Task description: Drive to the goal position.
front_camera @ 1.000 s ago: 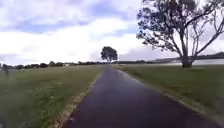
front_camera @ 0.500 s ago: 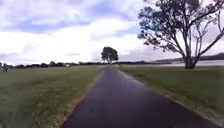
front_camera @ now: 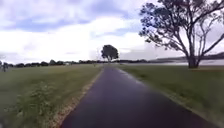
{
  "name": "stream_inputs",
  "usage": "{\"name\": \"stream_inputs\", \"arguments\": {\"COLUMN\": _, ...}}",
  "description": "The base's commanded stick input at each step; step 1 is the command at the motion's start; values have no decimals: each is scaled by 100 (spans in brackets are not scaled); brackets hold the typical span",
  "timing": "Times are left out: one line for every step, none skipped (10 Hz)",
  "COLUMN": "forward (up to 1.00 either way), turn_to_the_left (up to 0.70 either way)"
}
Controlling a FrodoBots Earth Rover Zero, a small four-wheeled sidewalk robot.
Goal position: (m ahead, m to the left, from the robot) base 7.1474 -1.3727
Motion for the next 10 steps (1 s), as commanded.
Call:
{"name": "stream_inputs", "arguments": {"forward": 70, "turn_to_the_left": 0}}
{"name": "stream_inputs", "arguments": {"forward": 70, "turn_to_the_left": 0}}
{"name": "stream_inputs", "arguments": {"forward": 70, "turn_to_the_left": 0}}
{"name": "stream_inputs", "arguments": {"forward": 70, "turn_to_the_left": 0}}
{"name": "stream_inputs", "arguments": {"forward": 70, "turn_to_the_left": 0}}
{"name": "stream_inputs", "arguments": {"forward": 70, "turn_to_the_left": 0}}
{"name": "stream_inputs", "arguments": {"forward": 70, "turn_to_the_left": 0}}
{"name": "stream_inputs", "arguments": {"forward": 70, "turn_to_the_left": 0}}
{"name": "stream_inputs", "arguments": {"forward": 70, "turn_to_the_left": 0}}
{"name": "stream_inputs", "arguments": {"forward": 70, "turn_to_the_left": -1}}
